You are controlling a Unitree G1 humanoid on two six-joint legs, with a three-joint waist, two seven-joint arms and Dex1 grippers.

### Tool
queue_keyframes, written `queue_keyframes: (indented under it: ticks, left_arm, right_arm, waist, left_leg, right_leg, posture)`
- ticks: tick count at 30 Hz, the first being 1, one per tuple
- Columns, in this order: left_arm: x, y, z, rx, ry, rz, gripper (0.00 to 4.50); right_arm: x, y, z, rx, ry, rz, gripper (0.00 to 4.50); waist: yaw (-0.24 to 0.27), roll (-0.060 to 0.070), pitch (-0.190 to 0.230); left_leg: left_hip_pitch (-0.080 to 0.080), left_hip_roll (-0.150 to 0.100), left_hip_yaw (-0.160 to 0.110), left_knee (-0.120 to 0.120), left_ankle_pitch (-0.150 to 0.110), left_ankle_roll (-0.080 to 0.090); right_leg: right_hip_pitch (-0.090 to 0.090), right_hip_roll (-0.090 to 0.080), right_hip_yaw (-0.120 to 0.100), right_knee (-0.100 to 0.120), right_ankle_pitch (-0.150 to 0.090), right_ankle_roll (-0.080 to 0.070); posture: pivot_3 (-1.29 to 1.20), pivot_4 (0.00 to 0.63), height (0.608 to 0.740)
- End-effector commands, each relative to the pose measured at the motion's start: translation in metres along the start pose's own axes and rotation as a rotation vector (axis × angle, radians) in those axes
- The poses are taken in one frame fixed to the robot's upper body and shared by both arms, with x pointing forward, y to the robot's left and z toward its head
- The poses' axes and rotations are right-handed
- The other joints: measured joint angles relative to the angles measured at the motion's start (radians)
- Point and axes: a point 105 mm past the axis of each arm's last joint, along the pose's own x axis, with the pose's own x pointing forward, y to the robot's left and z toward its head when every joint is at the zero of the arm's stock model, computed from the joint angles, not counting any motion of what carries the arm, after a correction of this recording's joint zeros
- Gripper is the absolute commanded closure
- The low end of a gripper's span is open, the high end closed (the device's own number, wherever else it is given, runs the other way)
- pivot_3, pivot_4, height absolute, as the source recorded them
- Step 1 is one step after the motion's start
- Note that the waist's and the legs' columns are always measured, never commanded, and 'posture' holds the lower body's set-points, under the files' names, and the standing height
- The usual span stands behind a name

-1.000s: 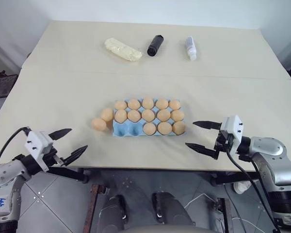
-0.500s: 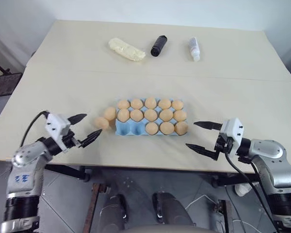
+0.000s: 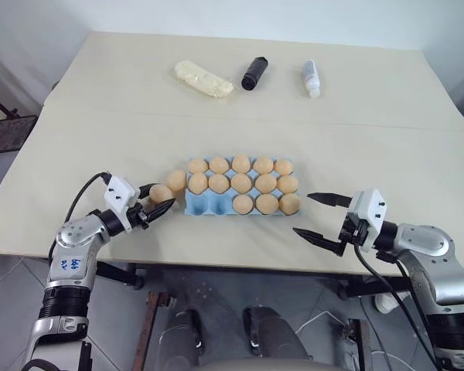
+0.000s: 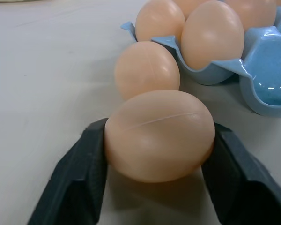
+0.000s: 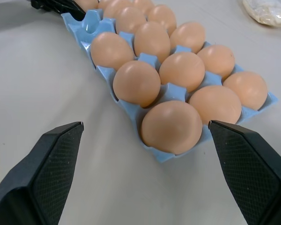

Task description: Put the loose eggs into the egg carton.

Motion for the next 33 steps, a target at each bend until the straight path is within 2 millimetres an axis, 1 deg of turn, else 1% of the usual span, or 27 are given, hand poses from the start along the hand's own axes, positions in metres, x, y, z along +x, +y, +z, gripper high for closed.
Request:
queue_keyframes:
  ticks: [1,3,5,9,12,15,18,20,21,24,28,30,32,33]
  left_arm:
    - [-0.011,0.005,0.028,0.045,-0.092,-0.005,2.04]
    - [-0.013,-0.001,0.041,0.063,-0.126,-0.052,2.04]
    - [-0.009,-0.011,0.054,0.074,-0.153,-0.114,2.04]
    - [0.013,-0.039,0.070,0.099,-0.175,-0.269,2.04]
    - [0.027,-0.052,0.072,0.088,-0.173,-0.332,2.04]
    - [0.049,-0.070,0.068,0.101,-0.168,-0.409,2.04]
    - [0.061,-0.076,0.069,0.086,-0.186,-0.428,2.04]
    - [0.065,-0.079,0.069,0.073,-0.197,-0.442,1.38]
    - [0.066,-0.079,0.069,0.076,-0.200,-0.444,1.16]
    - [0.060,-0.073,0.064,0.103,-0.184,-0.420,0.33]
    - [0.037,-0.051,0.062,0.119,-0.174,-0.342,0.33]
    - [0.023,-0.041,0.062,0.119,-0.167,-0.315,0.33]
    - [0.004,-0.028,0.058,0.121,-0.148,-0.260,0.33]
    - [-0.007,-0.017,0.056,0.127,-0.135,-0.203,0.00]
  right_arm:
    - [0.000,0.001,0.008,-0.017,-0.029,-0.012,0.00]
    - [-0.001,0.001,0.007,-0.013,-0.025,-0.015,0.00]
    - [-0.002,0.000,0.006,-0.010,-0.021,-0.020,0.00]
    - [-0.002,0.000,0.005,-0.010,-0.018,-0.028,0.00]
    - [-0.001,-0.001,0.005,-0.012,-0.019,-0.037,0.00]
    - [-0.002,0.000,0.005,-0.013,-0.017,-0.047,0.00]
    - [-0.001,0.001,0.005,-0.011,-0.023,-0.062,0.00]
    - [0.000,0.001,0.006,-0.012,-0.028,-0.070,0.00]
    - [0.000,0.001,0.006,-0.011,-0.031,-0.073,0.00]
    - [0.003,0.003,0.007,-0.008,-0.036,-0.073,0.00]
    - [0.005,0.004,0.007,-0.005,-0.042,-0.067,0.00]
    - [0.005,0.003,0.007,-0.005,-0.043,-0.060,0.00]
    - [0.006,0.003,0.007,-0.006,-0.046,-0.050,0.00]
    - [0.007,0.003,0.008,-0.007,-0.050,-0.043,0.00]
  waist:
    - [0.000,0.000,0.000]
    - [0.000,0.000,0.000]
    - [0.001,0.000,0.000]
    - [0.006,0.000,0.000]
    - [0.008,0.000,0.000]
    - [0.007,0.000,0.000]
    - [0.001,0.000,0.000]
    - [0.000,0.000,0.000]
    - [0.000,0.000,0.000]
    - [0.000,0.000,0.000]
    - [-0.002,0.000,0.000]
    - [-0.002,0.000,0.000]
    - [-0.002,0.000,0.000]
    - [-0.002,0.000,0.000]
  left_leg:
    - [0.000,0.000,0.000,0.000,0.000,0.000]
    - [0.000,0.000,0.000,0.000,0.000,0.000]
    - [0.000,0.000,0.000,0.000,0.000,0.000]
    - [0.000,-0.001,0.000,0.000,0.001,0.000]
    - [0.000,-0.001,0.000,0.002,0.001,0.001]
    - [0.000,-0.002,0.000,0.003,0.001,0.001]
    - [0.000,-0.002,0.000,0.003,0.001,0.001]
    - [0.000,-0.001,0.000,0.004,0.001,0.001]
    - [0.000,-0.001,-0.001,0.004,0.001,0.000]
    - [0.000,-0.001,-0.001,0.005,0.001,0.000]
    - [0.000,0.000,-0.001,0.005,0.001,0.000]
    - [0.000,0.001,-0.001,0.005,0.001,0.000]
    - [0.000,0.001,-0.001,0.004,0.001,0.000]
    - [0.000,0.001,-0.001,0.004,0.001,0.000]
  right_leg:
    - [0.000,0.000,0.000,0.000,0.000,0.000]
    - [0.000,0.000,0.000,0.000,0.000,0.000]
    - [0.000,0.000,0.000,0.000,0.000,0.000]
    - [0.001,0.000,-0.001,0.000,0.000,0.000]
    - [0.001,0.000,0.000,0.001,0.001,0.001]
    - [0.001,0.000,0.000,0.001,0.001,0.002]
    - [0.001,0.000,0.000,0.001,0.001,0.002]
    - [0.001,0.002,0.001,0.001,0.001,0.002]
    - [0.001,0.003,0.001,0.003,0.001,0.001]
    - [0.001,0.002,0.001,0.003,0.001,0.002]
    - [0.001,0.002,0.001,0.003,0.001,0.002]
    - [0.001,0.002,0.001,0.003,0.001,0.002]
    - [0.001,0.002,0.001,0.003,0.001,0.001]
    - [0.001,0.001,0.000,0.003,0.001,0.001]
  posture:
    - [0.00,0.150,0.740]
    - [0.00,0.150,0.740]
    - [0.00,0.150,0.740]
    - [0.00,0.150,0.740]
    - [0.00,0.150,0.740]
    - [0.00,0.150,0.740]
    - [0.00,0.150,0.740]
    - [0.00,0.150,0.740]
    - [0.00,0.150,0.740]
    - [0.00,0.150,0.740]
    - [0.00,0.150,0.740]
    - [0.00,0.150,0.740]
    - [0.00,0.150,0.740]
    - [0.00,0.150,0.740]
